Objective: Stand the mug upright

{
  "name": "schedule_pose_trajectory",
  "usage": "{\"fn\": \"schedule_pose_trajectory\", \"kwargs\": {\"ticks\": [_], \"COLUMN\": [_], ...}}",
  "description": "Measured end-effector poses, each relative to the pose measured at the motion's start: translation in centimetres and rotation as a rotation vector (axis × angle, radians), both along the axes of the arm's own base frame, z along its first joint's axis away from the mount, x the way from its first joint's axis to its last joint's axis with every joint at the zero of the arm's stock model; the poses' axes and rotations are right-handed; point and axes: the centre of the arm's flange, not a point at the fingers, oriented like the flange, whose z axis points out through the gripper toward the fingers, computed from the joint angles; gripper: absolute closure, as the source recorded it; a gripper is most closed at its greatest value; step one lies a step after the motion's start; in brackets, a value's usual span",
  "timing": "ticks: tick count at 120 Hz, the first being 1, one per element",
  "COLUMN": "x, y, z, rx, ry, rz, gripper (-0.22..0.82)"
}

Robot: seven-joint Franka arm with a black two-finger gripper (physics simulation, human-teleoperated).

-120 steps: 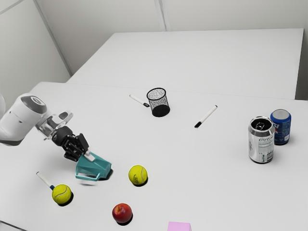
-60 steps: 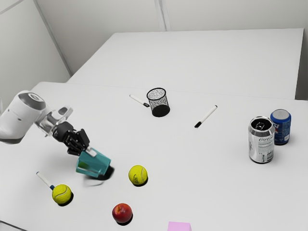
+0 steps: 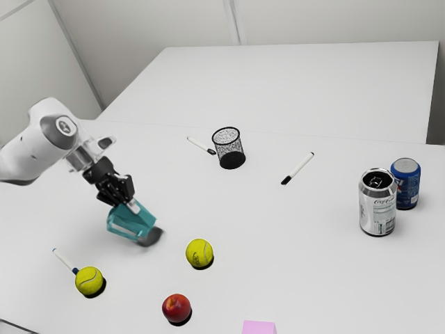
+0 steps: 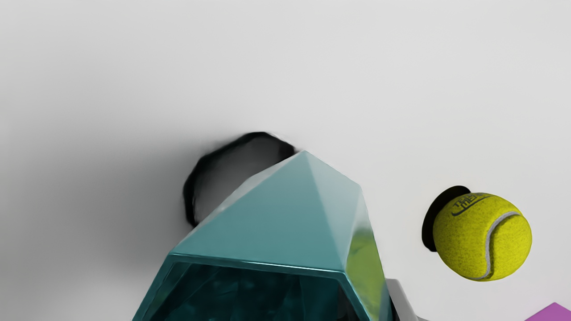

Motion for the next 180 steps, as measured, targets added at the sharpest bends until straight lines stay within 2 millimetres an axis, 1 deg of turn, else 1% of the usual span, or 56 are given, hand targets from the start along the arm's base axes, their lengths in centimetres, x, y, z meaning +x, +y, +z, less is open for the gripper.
{"fn": "schedule_pose_trajectory", "kwargs": {"ticks": [15, 32, 50, 69, 87, 100, 110, 123, 139, 168, 180], "x": [0.1, 0.0, 0.6, 1.3, 1.7, 2.1, 2.7, 2.9, 2.8, 2.7, 2.6], "y": [-0.4, -0.8, -0.7, -0.6, -0.7, -0.8, -1.1, -1.8, -2.2, -1.9, -1.9], "z": [0.4, 0.4, 0.2, 0.4, 0.2, -0.4, 0.2, 0.5, -0.1, -1.7, -2.0], "rx": [0.093, 0.183, 0.267, 0.347, 0.39, 0.421, 0.461, 0.507, 0.539, 0.573, 0.58], "ry": [0.029, 0.074, 0.085, 0.073, 0.082, 0.101, 0.107, 0.126, 0.162, 0.22, 0.232], "rz": [0.031, 0.08, 0.152, 0.213, 0.263, 0.285, 0.283, 0.273, 0.282, 0.321, 0.334], "gripper": [0.77, 0.77, 0.77, 0.77, 0.77, 0.77, 0.77, 0.77, 0.77, 0.77, 0.77]}}
